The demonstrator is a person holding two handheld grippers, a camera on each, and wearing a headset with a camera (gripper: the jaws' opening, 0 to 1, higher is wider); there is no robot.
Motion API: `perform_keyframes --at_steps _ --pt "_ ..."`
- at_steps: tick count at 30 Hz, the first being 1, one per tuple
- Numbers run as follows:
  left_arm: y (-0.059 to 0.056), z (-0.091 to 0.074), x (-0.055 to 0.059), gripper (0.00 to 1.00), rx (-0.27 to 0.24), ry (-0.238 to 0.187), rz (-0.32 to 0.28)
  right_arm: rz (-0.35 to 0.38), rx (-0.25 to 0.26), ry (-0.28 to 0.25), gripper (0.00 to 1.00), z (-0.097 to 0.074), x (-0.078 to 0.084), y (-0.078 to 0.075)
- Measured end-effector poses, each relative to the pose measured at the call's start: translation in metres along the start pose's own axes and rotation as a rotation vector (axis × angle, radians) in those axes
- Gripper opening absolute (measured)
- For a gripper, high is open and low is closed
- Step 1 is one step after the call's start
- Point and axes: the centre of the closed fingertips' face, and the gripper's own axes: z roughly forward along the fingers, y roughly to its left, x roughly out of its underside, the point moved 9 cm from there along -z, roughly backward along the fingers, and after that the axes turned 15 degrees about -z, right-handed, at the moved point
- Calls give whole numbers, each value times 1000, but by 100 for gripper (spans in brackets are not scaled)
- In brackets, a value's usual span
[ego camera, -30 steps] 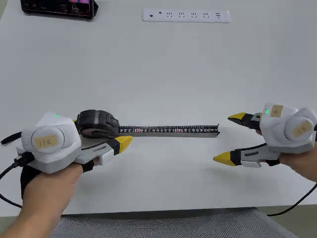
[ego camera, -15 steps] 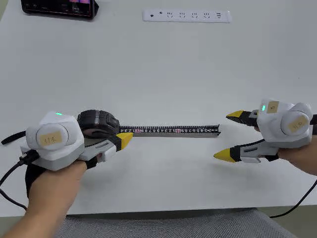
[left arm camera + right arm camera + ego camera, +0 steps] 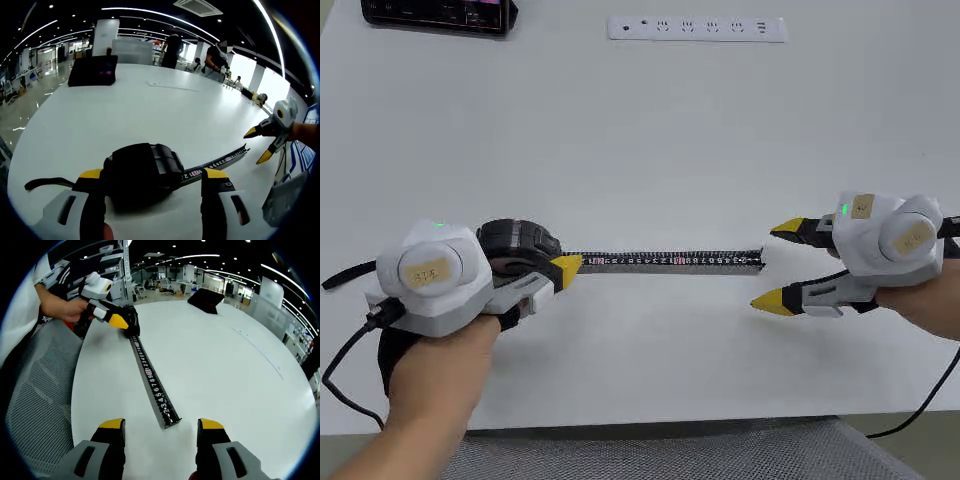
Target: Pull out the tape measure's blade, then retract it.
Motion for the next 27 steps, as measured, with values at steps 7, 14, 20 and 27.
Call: perform_keyframes --at_steps 7,14,20,27 --pt "1 1 -1 71 -20 -5 -20 -23 -20 12 50 5 -1 -2" --pt "3 3 0 68 -40 -6 -33 -50 -37 19 47 8 -2 -4" --pt "4 3 0 65 -46 -8 -50 -63 -49 30 46 11 -2 -7" --pt "6 3 -1 63 -48 -9 -74 -67 -58 36 45 13 -2 -7"
